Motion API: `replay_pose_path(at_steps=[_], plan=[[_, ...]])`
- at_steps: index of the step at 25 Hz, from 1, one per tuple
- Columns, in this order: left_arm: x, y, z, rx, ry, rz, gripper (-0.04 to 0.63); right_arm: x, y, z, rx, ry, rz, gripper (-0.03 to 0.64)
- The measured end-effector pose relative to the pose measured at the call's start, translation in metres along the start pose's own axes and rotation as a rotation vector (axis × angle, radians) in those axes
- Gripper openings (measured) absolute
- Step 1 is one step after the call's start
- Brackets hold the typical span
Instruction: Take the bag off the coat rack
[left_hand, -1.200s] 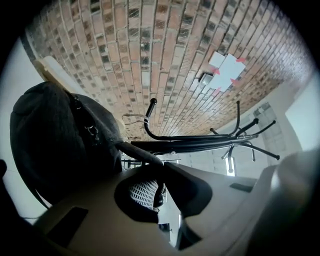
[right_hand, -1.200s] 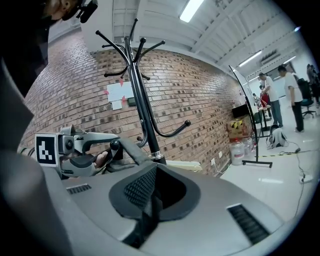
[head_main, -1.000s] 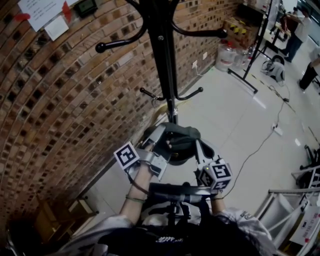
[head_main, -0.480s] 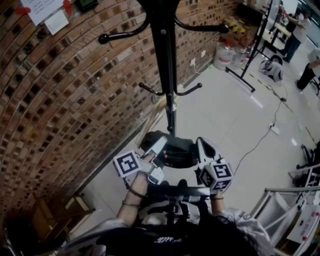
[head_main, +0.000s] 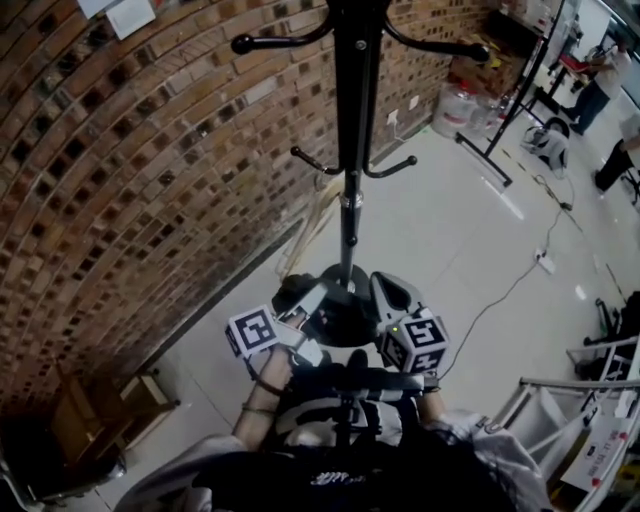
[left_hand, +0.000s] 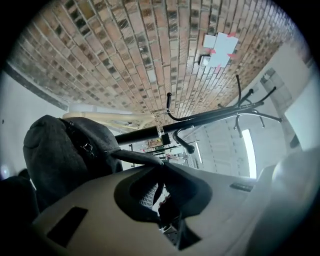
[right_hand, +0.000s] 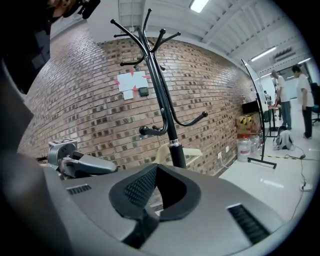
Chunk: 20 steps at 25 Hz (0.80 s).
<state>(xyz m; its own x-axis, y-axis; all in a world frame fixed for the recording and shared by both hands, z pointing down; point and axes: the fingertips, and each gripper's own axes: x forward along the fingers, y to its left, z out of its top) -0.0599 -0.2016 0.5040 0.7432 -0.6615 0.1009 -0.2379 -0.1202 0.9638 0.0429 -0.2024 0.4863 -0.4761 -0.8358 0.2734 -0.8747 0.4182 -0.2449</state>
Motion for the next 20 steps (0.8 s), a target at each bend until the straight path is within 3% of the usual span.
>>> replay_pose_path(at_steps=[8,20], plan=[[-0.023,0.012,0.010,0.015,-0.048,0.055,0.032,0.015,0.021,0.000,-0.034,0.017,0.051,-0.002],[-0.021,0.010,0.018,0.031,-0.059,0.043,0.032,0.020,0.029,0.001,-0.077,0.010,0.085,-0.002]])
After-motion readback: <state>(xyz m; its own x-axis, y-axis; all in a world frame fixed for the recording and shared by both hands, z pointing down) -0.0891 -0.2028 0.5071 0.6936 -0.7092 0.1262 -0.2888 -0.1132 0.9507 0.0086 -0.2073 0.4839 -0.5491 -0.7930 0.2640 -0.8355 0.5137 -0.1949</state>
